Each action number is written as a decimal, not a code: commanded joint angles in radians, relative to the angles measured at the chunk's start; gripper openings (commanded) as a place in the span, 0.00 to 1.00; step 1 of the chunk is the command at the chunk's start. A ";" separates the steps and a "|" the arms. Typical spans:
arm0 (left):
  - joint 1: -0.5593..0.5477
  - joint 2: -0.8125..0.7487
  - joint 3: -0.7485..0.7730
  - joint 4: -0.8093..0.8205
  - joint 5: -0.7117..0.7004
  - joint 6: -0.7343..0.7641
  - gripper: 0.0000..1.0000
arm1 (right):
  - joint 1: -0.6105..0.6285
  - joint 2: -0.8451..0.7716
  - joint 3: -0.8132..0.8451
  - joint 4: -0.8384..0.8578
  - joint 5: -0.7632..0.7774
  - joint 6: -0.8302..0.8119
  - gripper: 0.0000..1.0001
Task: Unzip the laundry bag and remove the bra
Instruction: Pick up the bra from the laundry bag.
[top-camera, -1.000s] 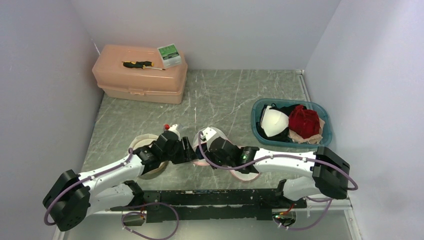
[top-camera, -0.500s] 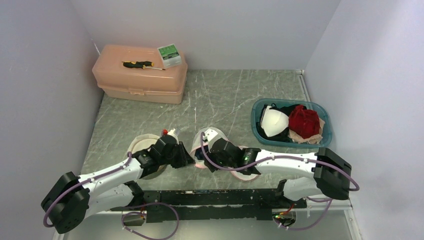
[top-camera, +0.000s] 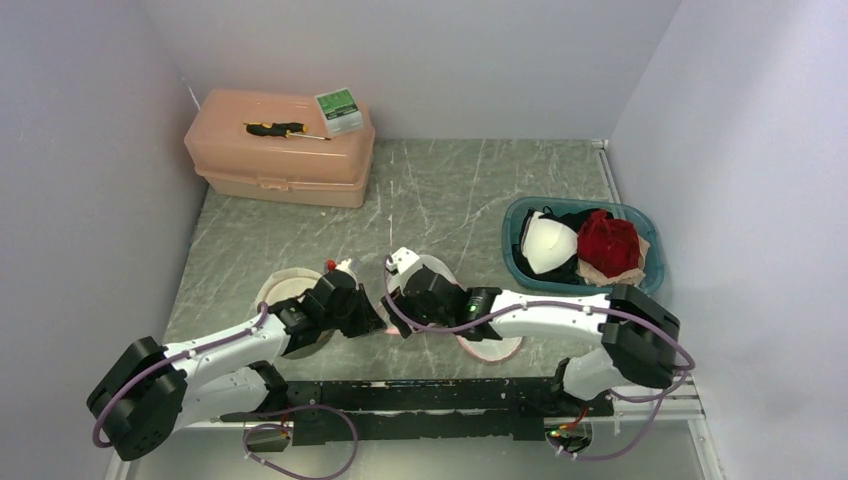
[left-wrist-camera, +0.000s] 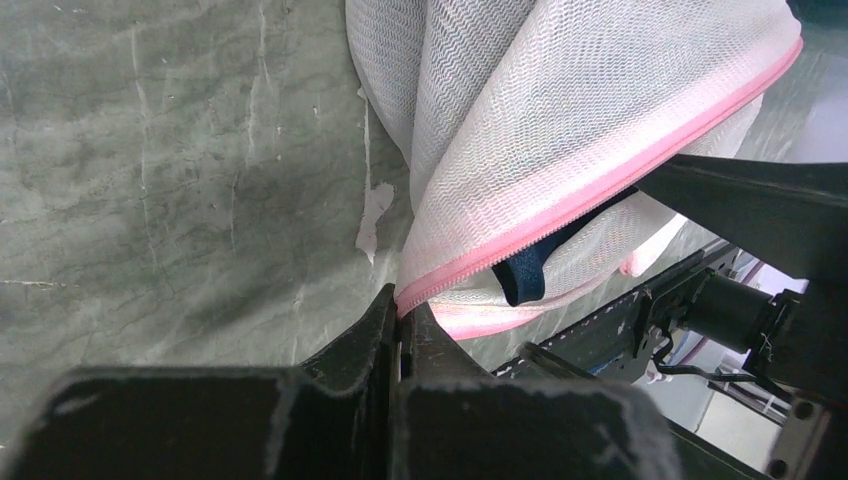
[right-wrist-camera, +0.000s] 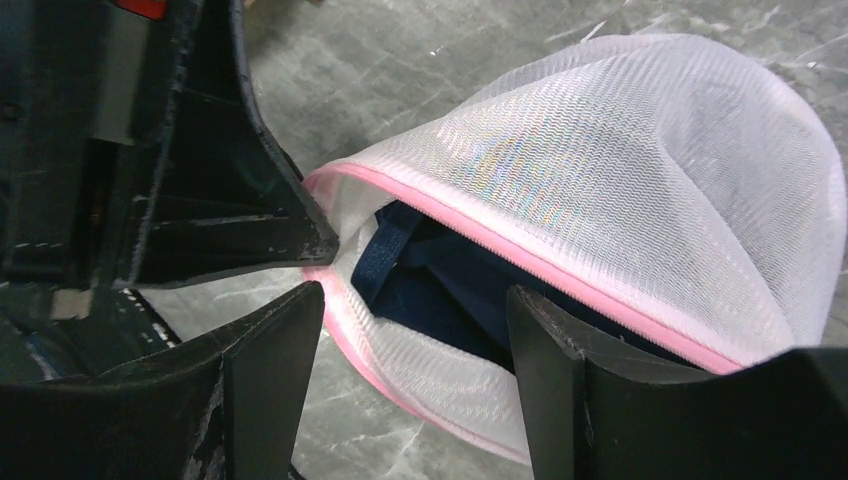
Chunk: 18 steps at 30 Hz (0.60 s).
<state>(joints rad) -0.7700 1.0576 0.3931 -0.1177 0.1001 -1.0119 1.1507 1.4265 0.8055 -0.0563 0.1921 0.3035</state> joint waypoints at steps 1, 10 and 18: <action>-0.004 -0.022 -0.012 0.005 -0.025 0.023 0.03 | 0.004 0.064 0.058 0.023 0.007 -0.025 0.71; -0.005 -0.026 -0.019 0.010 -0.021 0.035 0.03 | 0.003 0.162 0.108 -0.013 0.144 0.006 0.62; -0.003 -0.031 -0.021 -0.007 -0.039 0.044 0.03 | -0.010 0.105 0.072 -0.027 0.212 0.037 0.36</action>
<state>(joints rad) -0.7700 1.0470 0.3824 -0.1188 0.0814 -0.9913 1.1507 1.5848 0.8722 -0.0761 0.3321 0.3218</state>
